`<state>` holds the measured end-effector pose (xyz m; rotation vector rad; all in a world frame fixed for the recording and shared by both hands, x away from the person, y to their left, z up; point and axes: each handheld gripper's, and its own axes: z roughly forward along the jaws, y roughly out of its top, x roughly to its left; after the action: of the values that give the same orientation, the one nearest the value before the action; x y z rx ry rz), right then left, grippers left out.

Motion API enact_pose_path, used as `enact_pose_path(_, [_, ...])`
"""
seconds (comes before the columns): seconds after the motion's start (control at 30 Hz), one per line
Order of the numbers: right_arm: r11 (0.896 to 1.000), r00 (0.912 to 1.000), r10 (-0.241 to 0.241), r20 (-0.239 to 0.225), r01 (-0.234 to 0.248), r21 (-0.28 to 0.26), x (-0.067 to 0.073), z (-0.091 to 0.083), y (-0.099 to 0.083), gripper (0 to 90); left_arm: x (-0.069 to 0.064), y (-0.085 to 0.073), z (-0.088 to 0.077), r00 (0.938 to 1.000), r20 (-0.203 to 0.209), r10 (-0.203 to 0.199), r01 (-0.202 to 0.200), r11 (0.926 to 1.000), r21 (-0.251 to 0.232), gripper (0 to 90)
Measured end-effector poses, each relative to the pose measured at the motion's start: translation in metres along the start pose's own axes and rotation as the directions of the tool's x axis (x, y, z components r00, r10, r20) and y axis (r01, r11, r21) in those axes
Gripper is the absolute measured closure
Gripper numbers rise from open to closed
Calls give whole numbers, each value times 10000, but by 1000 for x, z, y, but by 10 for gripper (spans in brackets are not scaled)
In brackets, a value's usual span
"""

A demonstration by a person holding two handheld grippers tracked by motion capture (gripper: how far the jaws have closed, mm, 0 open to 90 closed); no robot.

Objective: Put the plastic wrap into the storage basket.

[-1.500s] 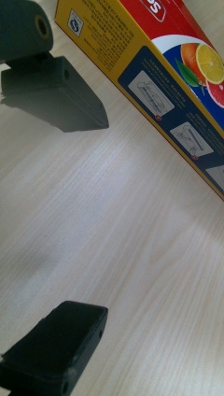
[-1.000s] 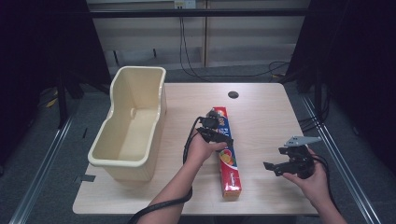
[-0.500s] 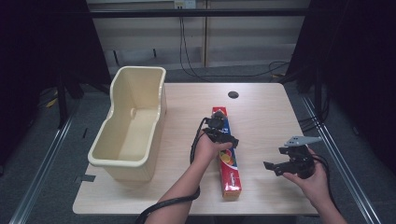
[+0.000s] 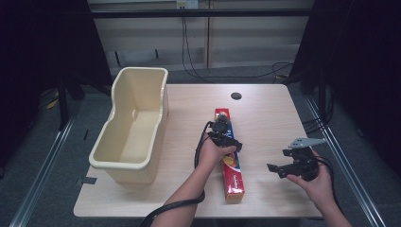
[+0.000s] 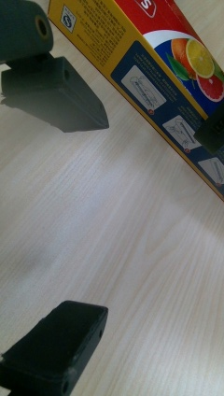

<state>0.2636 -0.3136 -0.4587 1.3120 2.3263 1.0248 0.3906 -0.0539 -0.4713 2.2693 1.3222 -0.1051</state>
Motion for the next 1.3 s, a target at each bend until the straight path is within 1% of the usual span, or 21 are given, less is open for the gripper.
enact_pose_path(0.1, [10000,10000,8,7,-8,-33,-1,0,0,90,-1,-1,1,10000,61,-26,25,10000,71,53])
enact_pose_path(0.13, [10000,10000,26,22,-26,-25,0,0,0,90,-1,0,1,9999,111,-22,22,10000,23,69])
enact_pose_path(0.3, [9999,10000,4,26,-3,-137,0,-1,0,90,0,0,0,9999,120,-63,62,10000,70,96])
enact_pose_path(0.47, [9998,10000,8,55,-7,-202,0,-2,1,93,3,-2,-5,10000,76,53,-54,9999,139,122])
enact_pose_path(0.5, [9998,10000,23,68,-22,-198,0,-2,1,93,4,-2,-6,10000,24,68,-68,9997,239,137])
enact_pose_path(0.6, [9998,10000,-42,28,42,-215,0,-2,1,93,8,-4,-9,9999,63,96,-97,9997,211,155])
enact_pose_path(0.67, [9997,10000,-56,67,57,-229,0,-2,1,93,10,-5,-12,9999,24,110,-111,9994,340,171])
enact_pose_path(0.7, [9997,9999,-84,64,85,-245,1,-2,1,93,12,-5,-14,10000,-8,58,-58,9991,410,191])
enact_pose_path(0.73, [9997,9999,-84,64,85,-245,1,-2,1,93,12,-5,-14,10000,-35,-36,37,9992,402,191])
enact_pose_path(0.8, [9997,9999,-105,38,106,-237,1,-2,1,94,14,-5,-17,9999,-121,71,-63,9980,637,207])
enact_pose_path(0.83, [9997,10000,-69,66,70,-240,1,-2,2,95,15,-5,-18,9999,-134,42,-34,9982,602,216])
enact_pose_path(0.9, [9996,9999,-79,98,81,-258,0,-2,2,95,18,-4,-20,9997,-209,108,-90,9967,806,225])
enact_pose_path(0.97, [9996,9999,-74,82,76,-255,0,-2,1,95,19,-4,-21,9997,-203,168,-153,9970,762,233])
enact_pose_path(1.0, [9997,9999,-78,87,80,-243,0,-2,1,96,21,-4,-21,9997,-216,109,-93,9973,735,235])
enact_pose_path(1.03, [9997,9999,-66,78,68,-240,0,-2,2,96,21,-5,-21,9998,-188,-40,55,9968,795,237])
enact_pose_path(1.1, [9996,9999,-68,88,70,-256,0,-2,2,97,22,-4,-21,9997,-214,-86,102,9971,759,237])
enact_pose_path(1.17, [9997,9999,-73,82,75,-233,1,-2,2,99,22,-4,-19,9994,-206,-276,291,9964,790,235])
enact_pose_path(1.2, [9997,9999,-64,88,66,-242,1,-2,2,99,21,-3,-18,9987,-276,-424,444,9961,760,235])
enact_pose_path(1.23, [9997,9999,-77,71,79,-235,1,-3,2,99,20,-3,-18,9981,-386,-488,522,9943,929,240])
enact_pose_path(1.27, [9997,9999,-77,71,79,-235,1,-3,2,99,20,-2,-17,9979,-432,-484,518,9953,813,240])
enact_pose_path(1.3, [9997,9999,-45,102,47,-220,1,-2,2,99,19,-1,-16,9973,-502,-532,573,9948,839,246])
